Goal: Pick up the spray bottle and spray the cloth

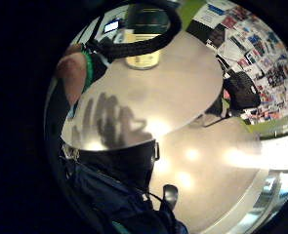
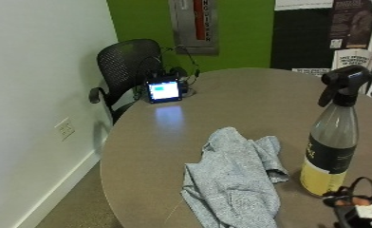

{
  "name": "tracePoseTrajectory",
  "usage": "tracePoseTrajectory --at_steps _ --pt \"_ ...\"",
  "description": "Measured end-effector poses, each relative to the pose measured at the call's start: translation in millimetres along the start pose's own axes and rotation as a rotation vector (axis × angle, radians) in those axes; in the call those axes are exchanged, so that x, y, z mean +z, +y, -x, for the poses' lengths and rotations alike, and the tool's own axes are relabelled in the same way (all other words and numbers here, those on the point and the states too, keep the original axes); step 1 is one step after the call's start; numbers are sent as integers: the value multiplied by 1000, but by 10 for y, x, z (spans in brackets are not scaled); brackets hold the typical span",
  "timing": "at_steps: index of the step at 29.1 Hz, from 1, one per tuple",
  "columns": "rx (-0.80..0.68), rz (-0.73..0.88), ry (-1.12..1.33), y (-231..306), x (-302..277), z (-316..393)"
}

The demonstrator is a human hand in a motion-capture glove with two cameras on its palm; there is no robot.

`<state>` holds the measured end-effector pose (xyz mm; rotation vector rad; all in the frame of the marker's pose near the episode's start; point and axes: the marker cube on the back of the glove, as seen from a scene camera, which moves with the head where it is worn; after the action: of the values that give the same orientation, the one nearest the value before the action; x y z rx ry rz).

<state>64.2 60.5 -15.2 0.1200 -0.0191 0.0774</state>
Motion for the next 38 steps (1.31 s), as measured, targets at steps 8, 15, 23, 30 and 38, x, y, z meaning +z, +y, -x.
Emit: tracePoseTrajectory --at_steps 8,15,23,30,38 --pt "266 -179 -208 -260 -256 -560" --pt "116 -348 -553 -1004 -657 -851" --pt "30 -278 -824 -1355 -608 -955" --pt "42 -204 -942 -1426 -381 -1029" --pt "14 -212 -985 -1514 -252 -1113"
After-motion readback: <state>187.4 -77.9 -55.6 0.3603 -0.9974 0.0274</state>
